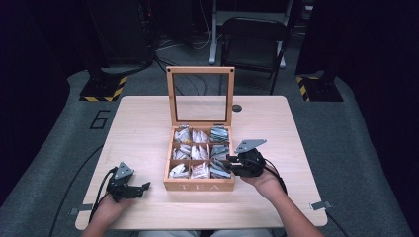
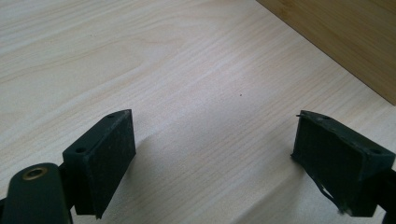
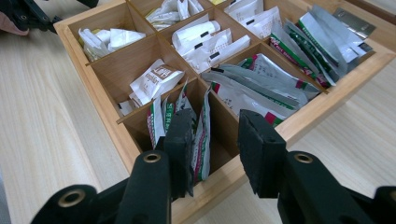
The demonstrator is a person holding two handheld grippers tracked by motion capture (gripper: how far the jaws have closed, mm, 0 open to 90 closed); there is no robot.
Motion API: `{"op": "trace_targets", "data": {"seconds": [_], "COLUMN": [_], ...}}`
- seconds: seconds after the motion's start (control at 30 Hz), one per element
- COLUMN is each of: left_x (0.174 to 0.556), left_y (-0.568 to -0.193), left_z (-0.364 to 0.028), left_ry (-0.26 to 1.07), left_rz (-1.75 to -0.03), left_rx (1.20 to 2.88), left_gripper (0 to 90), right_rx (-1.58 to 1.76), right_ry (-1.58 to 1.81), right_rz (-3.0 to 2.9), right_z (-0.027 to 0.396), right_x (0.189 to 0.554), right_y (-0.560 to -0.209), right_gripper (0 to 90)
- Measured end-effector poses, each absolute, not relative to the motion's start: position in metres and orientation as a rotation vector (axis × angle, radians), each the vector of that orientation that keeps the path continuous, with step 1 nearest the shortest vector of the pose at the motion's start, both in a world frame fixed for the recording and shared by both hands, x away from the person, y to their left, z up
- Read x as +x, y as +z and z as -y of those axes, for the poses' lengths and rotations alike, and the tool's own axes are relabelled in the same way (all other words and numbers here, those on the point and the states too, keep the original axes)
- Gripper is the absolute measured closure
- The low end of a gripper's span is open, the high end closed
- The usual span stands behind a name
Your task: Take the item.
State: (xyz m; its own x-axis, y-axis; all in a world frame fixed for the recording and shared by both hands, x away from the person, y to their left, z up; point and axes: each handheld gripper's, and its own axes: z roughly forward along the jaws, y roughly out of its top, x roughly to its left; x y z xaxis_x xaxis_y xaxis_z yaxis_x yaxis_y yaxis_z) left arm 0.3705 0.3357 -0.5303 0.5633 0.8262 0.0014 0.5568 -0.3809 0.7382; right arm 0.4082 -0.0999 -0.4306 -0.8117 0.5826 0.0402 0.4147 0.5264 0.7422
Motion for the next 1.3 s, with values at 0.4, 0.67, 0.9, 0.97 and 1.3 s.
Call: {"op": "trace_targets", "data": {"seconds": [0.4,0.67,0.9,0.97,1.3], "left_x": [0.371,0.371,0.371,0.370,0.371], "left_y": [-0.530,-0.530,-0.530,-0.530,-0.530], "left_z": [-0.336,-0.336,-0.336,-0.336,-0.336], "left_ry": [0.489,0.490,0.494,0.487,0.489], "left_rz": [-1.101,-1.101,-1.096,-1.104,-1.102], "left_rx": [2.092,2.092,2.096,2.089,2.091], "left_gripper": [12.7,12.7,12.7,12.7,12.7], "right_rx": [0.843,0.831,0.819,0.814,0.813], "right_ry": [1.121,1.105,1.092,1.085,1.062], "right_rz": [-2.575,-2.589,-2.612,-2.620,-2.680], "right_z": [0.094,0.092,0.091,0.090,0.083], "right_x": [0.416,0.417,0.419,0.420,0.422], "right_y": [-0.441,-0.444,-0.446,-0.447,-0.455], "right_gripper": [69.8,71.4,78.2,78.6,78.6]}}
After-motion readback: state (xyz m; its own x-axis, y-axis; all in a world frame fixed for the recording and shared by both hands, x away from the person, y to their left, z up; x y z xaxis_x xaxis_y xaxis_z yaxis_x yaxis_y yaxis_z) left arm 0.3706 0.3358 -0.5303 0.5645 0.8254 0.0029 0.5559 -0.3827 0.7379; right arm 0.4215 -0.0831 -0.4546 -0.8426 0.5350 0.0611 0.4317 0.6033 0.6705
